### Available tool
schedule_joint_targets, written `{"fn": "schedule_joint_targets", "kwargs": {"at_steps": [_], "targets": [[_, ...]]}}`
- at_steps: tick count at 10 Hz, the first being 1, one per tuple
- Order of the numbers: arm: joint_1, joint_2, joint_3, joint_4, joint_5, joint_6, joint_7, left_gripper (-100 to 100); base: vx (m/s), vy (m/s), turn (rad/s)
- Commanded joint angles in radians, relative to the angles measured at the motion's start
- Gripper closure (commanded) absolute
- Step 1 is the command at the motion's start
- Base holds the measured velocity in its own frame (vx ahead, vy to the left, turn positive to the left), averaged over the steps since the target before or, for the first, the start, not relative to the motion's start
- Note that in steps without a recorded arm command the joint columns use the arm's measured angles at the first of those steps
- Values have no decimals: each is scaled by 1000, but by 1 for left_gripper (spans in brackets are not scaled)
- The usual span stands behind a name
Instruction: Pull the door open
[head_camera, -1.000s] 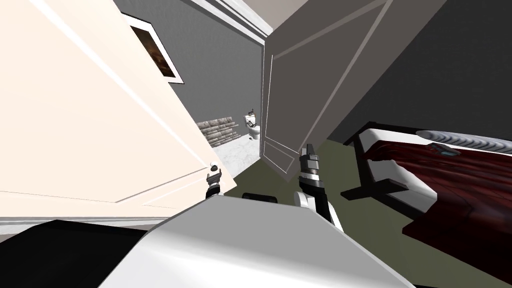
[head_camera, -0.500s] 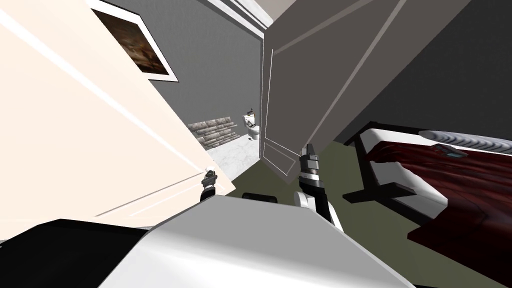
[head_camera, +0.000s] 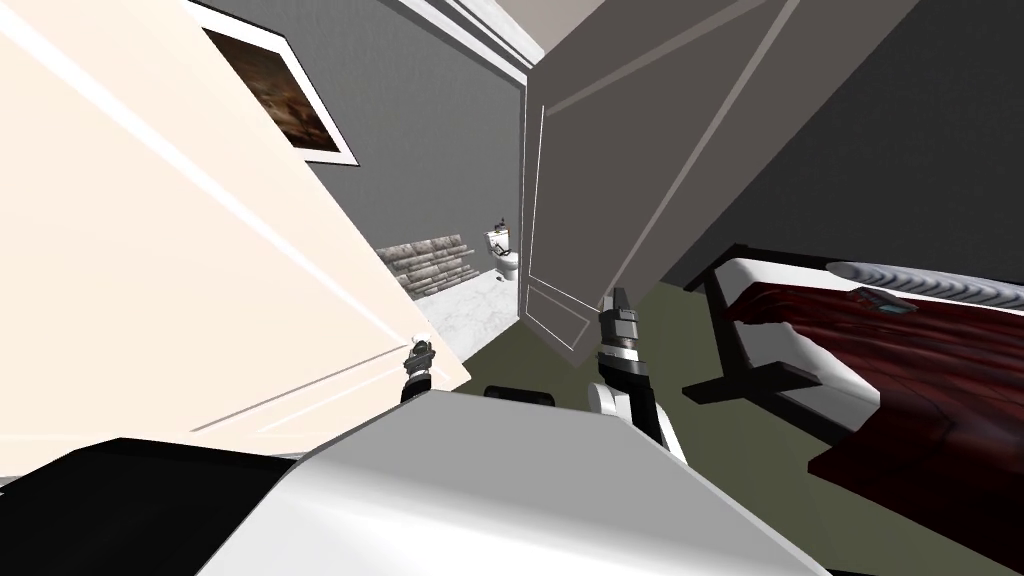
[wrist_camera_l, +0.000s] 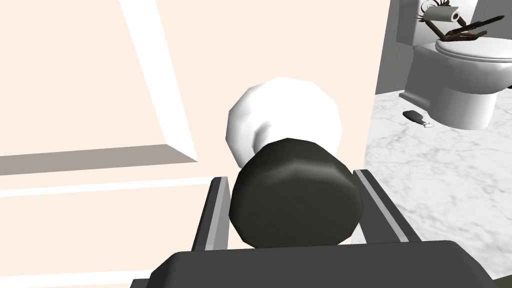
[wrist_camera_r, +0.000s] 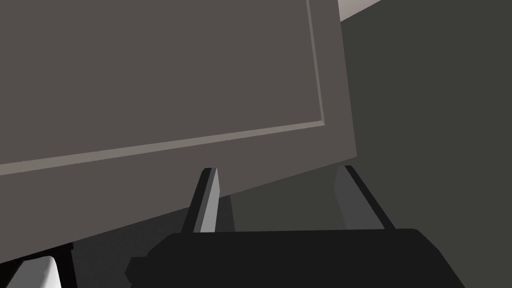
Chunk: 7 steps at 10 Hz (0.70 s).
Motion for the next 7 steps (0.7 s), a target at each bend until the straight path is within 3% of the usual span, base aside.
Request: {"fn": "schedule_joint_targets", "kwargs": {"at_steps": [1, 7], "targets": [[5, 9, -22, -13, -11, 2, 16, 100, -126, -9, -68], [26, 42, -101, -59, -50, 11, 74, 100, -246, -18, -76]]}}
